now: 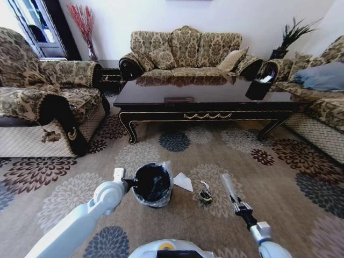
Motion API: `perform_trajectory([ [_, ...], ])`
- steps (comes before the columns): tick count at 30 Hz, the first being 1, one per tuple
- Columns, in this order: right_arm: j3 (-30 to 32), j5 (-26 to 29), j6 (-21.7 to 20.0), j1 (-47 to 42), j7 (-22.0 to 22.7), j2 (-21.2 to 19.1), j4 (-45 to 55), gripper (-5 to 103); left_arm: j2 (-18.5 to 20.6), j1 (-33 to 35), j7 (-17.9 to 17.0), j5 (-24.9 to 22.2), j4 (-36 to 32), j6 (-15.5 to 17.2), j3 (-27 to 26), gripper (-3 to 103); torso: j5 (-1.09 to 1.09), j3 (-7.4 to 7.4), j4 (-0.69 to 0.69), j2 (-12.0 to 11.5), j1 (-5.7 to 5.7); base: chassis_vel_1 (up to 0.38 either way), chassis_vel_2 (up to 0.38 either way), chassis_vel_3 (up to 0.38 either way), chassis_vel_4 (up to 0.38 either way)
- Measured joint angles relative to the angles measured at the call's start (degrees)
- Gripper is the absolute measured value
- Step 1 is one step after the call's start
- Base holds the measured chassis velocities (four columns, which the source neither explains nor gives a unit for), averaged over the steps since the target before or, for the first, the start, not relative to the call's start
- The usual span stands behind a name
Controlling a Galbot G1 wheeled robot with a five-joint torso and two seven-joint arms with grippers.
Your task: Move to the front of the table and pick up the trash from the floor, then place it into the trash bin.
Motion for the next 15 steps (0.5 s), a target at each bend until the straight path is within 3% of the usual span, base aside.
perform_trajectory([
  [3,1.4,1.1,0.0,-2.9,0.4,0.6,7.0,23,-1.8,-6.8,-1.2,-5.0,1.9,0.0,5.5,0,-0.01,0.00,0.00,0.0,0.00,0.000,0.000,0.000,0.000],
  [15,2.2,1.3,-0.1,-8.1,1.0,2.6,22.5,23,-4.9,-18.9,-4.5,-12.7,5.6,0.0,18.4,0,0.01,0.00,0.01,0.0,0.00,0.000,0.000,0.000,0.000],
])
